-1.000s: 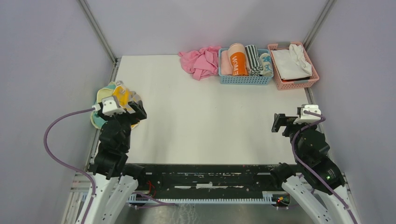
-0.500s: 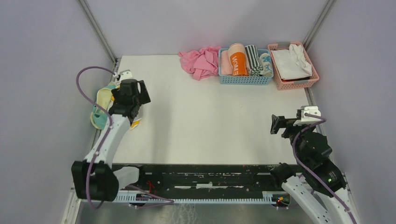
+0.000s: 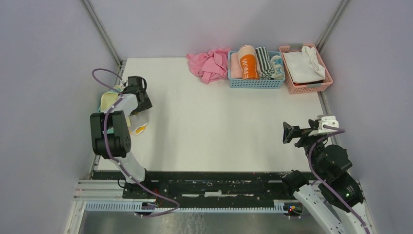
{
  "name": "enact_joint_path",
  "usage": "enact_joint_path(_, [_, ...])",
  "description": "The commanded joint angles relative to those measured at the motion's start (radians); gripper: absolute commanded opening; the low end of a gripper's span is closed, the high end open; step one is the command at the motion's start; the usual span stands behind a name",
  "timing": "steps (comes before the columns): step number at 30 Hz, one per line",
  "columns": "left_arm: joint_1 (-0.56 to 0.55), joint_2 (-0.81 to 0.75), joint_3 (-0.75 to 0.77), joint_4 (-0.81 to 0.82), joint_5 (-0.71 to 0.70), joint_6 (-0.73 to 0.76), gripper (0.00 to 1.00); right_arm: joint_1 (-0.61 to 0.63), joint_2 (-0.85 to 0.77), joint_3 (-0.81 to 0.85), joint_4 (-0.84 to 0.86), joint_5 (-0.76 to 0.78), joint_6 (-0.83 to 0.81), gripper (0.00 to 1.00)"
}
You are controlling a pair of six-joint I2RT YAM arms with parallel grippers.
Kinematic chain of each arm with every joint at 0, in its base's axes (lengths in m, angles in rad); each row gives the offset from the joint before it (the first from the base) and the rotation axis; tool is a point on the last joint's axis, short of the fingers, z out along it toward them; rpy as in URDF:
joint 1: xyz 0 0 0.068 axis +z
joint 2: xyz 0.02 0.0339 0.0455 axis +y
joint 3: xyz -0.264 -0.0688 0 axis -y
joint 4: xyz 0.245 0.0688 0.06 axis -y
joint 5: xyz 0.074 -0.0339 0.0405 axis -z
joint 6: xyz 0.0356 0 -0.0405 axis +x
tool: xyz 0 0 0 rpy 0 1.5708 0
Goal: Roll the towels
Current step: Pick up the towel at the corner of the board.
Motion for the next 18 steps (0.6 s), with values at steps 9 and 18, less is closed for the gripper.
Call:
enact_joint_path(9, [-0.099, -0.016, 0.120, -0.044, 0.190, 0.043, 0.21, -0.001, -0.025, -0.008, 0.040, -0.011, -0.003, 1.00])
enact_joint_path(18, [-0.436, -0.230, 0.276, -0.104, 0.378, -0.008, 0.19, -0.002, -0.019, -0.005, 0.037, -0.014, -0.004, 1.00])
